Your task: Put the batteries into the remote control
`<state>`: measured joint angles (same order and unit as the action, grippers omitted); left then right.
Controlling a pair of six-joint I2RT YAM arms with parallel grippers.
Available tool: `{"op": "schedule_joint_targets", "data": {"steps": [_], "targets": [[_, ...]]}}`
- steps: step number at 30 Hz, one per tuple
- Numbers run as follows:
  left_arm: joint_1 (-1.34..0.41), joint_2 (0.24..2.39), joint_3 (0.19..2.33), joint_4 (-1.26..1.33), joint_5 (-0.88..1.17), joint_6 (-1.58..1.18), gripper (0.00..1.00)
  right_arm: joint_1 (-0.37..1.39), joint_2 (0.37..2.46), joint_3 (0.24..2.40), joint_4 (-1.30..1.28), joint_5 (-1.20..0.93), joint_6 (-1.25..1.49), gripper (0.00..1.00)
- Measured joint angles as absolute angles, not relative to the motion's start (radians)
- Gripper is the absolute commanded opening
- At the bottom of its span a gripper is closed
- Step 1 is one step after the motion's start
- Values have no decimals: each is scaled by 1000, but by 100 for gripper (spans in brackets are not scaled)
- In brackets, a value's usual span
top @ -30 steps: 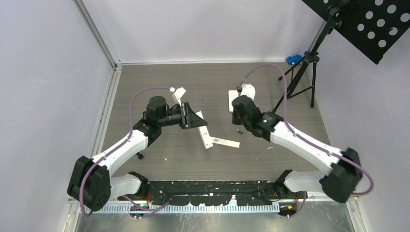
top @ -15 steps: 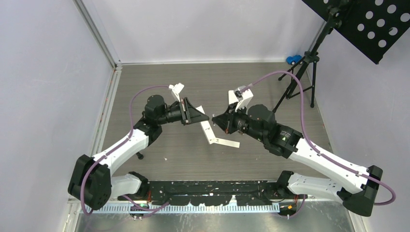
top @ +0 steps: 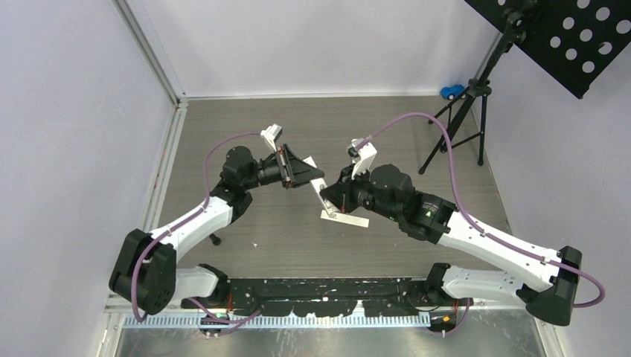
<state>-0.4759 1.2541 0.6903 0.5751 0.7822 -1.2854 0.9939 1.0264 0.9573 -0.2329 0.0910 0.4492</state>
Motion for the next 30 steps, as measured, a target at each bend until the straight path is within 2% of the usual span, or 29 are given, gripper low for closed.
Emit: {"op": "schedule_joint_targets", "data": {"steps": [8,20,26,30], "targets": [[-468,1265,683,593,782,-1327,0,1000,1026,973,-263,102,422,21],[-441,1265,680,595,787,-1336,0,1002,1001,995,-315,94,406,39],[-434,1264,680,595,788,-1330,0,1002,958,1002,-317,124,457,68],[-430,1250,680,594,775,-1315,0,1002,896,998,-316,228,598,77]]}}
